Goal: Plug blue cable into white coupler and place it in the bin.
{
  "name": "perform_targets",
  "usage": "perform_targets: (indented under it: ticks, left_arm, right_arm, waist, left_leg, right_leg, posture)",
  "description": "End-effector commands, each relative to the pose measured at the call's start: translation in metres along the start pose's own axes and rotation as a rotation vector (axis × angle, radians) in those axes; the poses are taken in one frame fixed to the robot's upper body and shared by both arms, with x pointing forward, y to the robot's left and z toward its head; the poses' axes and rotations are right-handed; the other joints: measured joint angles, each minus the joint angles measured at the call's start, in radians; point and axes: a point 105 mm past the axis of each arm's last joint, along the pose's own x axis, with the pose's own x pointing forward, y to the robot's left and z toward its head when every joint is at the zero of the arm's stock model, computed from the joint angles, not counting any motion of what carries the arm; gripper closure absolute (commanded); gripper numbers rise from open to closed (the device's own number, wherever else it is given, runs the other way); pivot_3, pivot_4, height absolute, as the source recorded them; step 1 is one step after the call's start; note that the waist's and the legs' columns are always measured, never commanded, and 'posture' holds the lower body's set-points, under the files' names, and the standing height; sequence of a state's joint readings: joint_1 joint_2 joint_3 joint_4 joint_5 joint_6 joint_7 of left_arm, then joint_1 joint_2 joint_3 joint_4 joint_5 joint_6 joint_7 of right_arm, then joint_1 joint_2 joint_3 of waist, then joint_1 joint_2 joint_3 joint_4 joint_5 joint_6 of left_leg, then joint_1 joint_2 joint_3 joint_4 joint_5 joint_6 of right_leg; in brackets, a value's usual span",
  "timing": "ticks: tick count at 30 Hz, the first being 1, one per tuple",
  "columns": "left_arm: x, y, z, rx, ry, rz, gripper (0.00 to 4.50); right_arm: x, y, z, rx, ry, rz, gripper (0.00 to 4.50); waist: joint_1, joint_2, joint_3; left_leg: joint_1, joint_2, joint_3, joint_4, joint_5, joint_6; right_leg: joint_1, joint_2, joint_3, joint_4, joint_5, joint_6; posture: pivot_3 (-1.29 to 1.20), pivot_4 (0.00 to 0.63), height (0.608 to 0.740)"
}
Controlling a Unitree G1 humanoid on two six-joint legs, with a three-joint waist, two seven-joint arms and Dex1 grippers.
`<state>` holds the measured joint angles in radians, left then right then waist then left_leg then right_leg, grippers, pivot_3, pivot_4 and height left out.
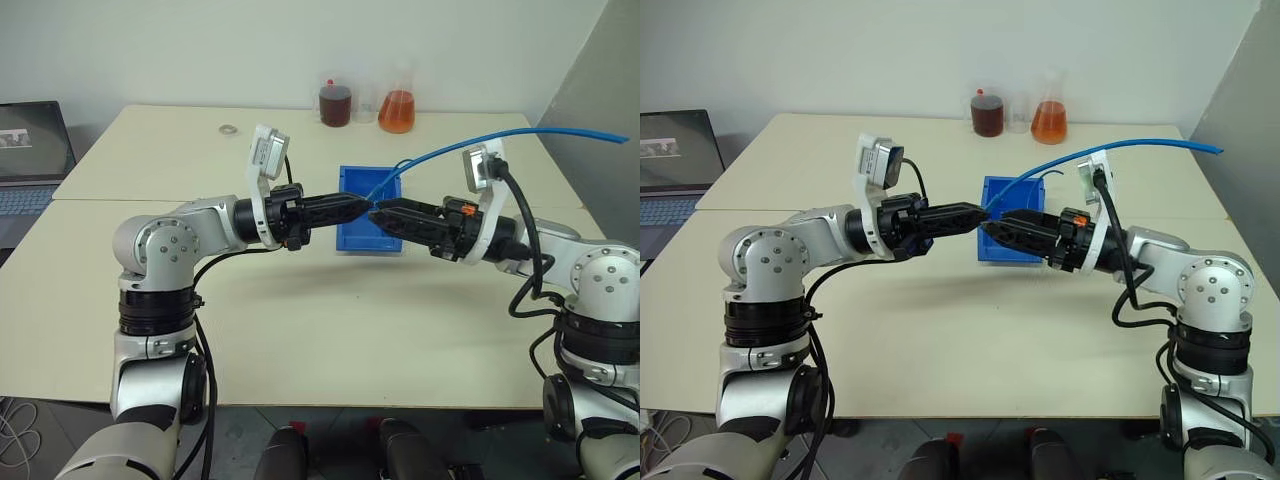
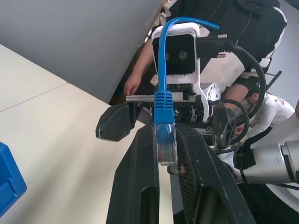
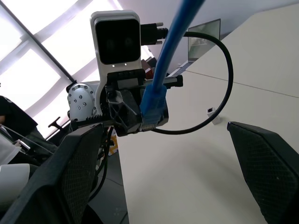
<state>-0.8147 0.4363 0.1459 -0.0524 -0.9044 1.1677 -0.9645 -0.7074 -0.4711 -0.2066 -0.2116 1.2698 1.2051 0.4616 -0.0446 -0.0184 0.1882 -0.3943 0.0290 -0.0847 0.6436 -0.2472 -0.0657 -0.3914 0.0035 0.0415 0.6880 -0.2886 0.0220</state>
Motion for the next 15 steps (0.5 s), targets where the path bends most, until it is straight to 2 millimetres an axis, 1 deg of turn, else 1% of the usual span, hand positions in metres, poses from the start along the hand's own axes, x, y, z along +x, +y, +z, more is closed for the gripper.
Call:
perform_targets:
  ticks: [1, 7, 8, 10, 11, 15]
  left_arm:
    - [0.0004, -0.0131, 0.0007, 0.026, 0.012, -0.048, 4.27]
    - [-0.0011, -0.0137, -0.0033, 0.025, 0.021, -0.042, 4.27]
    - [-0.0011, -0.0139, -0.0033, 0.026, 0.021, -0.042, 4.27]
    - [-0.001, -0.0144, -0.0034, 0.027, 0.022, -0.042, 4.27]
    - [-0.0007, -0.0146, -0.0034, 0.027, 0.023, -0.042, 4.27]
    - [-0.0006, -0.016, -0.0036, 0.029, 0.025, -0.043, 4.27]
  right_arm:
    - [-0.0008, 0.0071, 0.014, -0.04, -0.036, 0.035, 0.0]
    - [-0.003, 0.0102, 0.012, -0.033, -0.015, 0.057, 0.0]
    - [-0.0032, 0.0108, 0.0113, -0.033, -0.011, 0.06, 0.36]
    - [-0.0029, 0.012, 0.0104, -0.033, -0.007, 0.066, 0.7]
    - [-0.0025, 0.0123, 0.0102, -0.032, -0.006, 0.069, 0.98]
    - [-0.0011, 0.0134, 0.0087, -0.028, 0.001, 0.082, 1.86]
  waist:
    - [0.0, 0.0, 0.0]
    - [0.002, 0.0, 0.0]
    - [0.002, 0.0, 0.0]
    - [0.002, 0.0, 0.0]
    - [0.002, 0.0, 0.0]
    - [0.002, 0.0, 0.0]
  left_leg:
    - [0.0, 0.0, 0.0, 0.0, 0.0, 0.0]
    - [-0.002, 0.0, 0.0, 0.0, 0.0, 0.0]
    - [-0.002, 0.0, 0.0, 0.0, 0.0, 0.0]
    - [-0.003, 0.0, 0.001, 0.0, 0.0, 0.0]
    - [-0.003, 0.0, 0.001, 0.0, 0.0, 0.0]
    - [-0.003, 0.0, 0.001, 0.0, 0.0, 0.0]
  right_leg:
    - [0.0, 0.0, 0.0, 0.0, 0.0, 0.0]
    - [-0.002, 0.0, 0.0, 0.0, 0.0, 0.0]
    - [-0.002, 0.0, 0.0, 0.0, 0.0, 0.0]
    - [-0.003, 0.0, 0.0, 0.0, 0.0, 0.0]
    - [-0.003, 0.0, 0.0, 0.0, 0.0, 0.0]
    - [-0.004, 0.0, 0.001, 0.0, 0.0, 0.0]
  posture:
    - [0.0, 0.15, 0.74]
    - [0.0, 0.15, 0.74]
    - [0.0, 0.15, 0.74]
    - [0.0, 0.15, 0.74]
    - [0.0, 0.15, 0.74]
    - [0.0, 0.15, 0.74]
